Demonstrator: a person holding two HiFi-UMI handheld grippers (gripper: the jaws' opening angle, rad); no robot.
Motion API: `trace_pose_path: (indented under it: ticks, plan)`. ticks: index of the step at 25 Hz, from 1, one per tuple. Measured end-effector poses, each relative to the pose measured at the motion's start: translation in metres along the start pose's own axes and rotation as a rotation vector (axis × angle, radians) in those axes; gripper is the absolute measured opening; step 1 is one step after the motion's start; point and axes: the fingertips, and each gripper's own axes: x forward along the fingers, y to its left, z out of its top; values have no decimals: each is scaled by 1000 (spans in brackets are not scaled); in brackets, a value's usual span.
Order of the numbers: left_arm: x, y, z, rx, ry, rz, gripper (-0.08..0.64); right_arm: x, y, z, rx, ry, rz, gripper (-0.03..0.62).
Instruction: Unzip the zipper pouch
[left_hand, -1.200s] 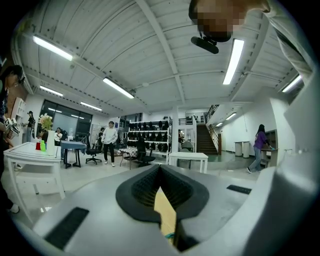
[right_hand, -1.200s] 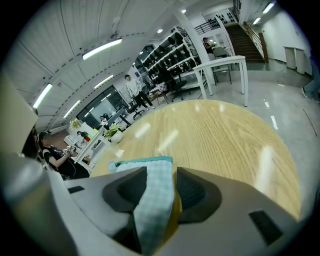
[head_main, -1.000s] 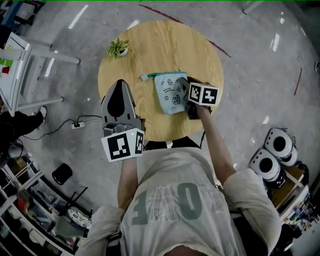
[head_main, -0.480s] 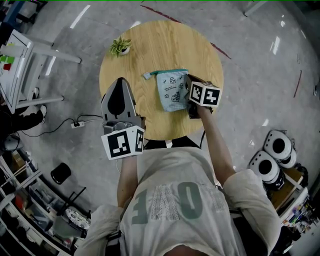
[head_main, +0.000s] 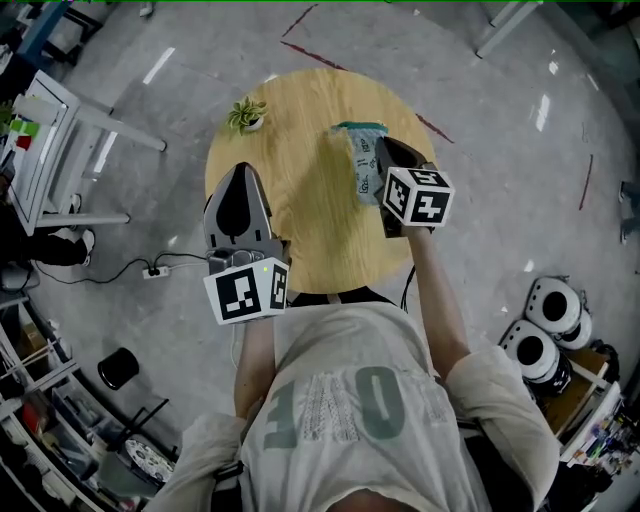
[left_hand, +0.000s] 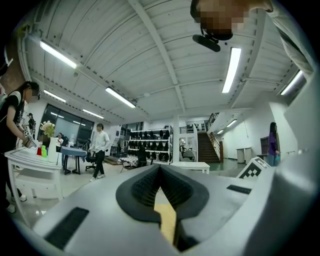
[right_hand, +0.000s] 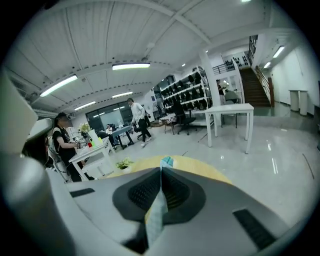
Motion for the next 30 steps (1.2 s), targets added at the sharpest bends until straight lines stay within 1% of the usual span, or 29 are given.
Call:
trace_pose_path:
  ticks: [5, 9, 13, 16, 20, 26, 28, 30]
  plan:
    - [-6, 2, 20, 0, -45, 8, 25, -41, 15, 60, -89, -167, -21, 34]
    - [-9, 10, 36, 0, -80, 20, 25, -83, 43, 105, -200, -320, -14, 34]
    - [-13, 16, 53, 8, -118, 26, 25, -119, 78, 134, -335, -453, -6, 34]
    - [-15, 17, 66, 14, -149, 25, 25, -143, 99, 143, -403, -527, -3, 34]
    - [-15, 13, 79, 18, -175, 18, 25, -166, 119, 148, -454, -576, 30, 34]
    - [-16, 4, 84, 19, -189, -7, 25, -178, 134, 149, -453, -615, 78, 34]
    - [-16, 2, 85, 19, -190, -12, 25, -179, 137, 148, -461, -607, 91, 34]
    - [-16, -4, 86, 33, -191, -36, 25, -181, 141, 150, -475, -618, 115, 34]
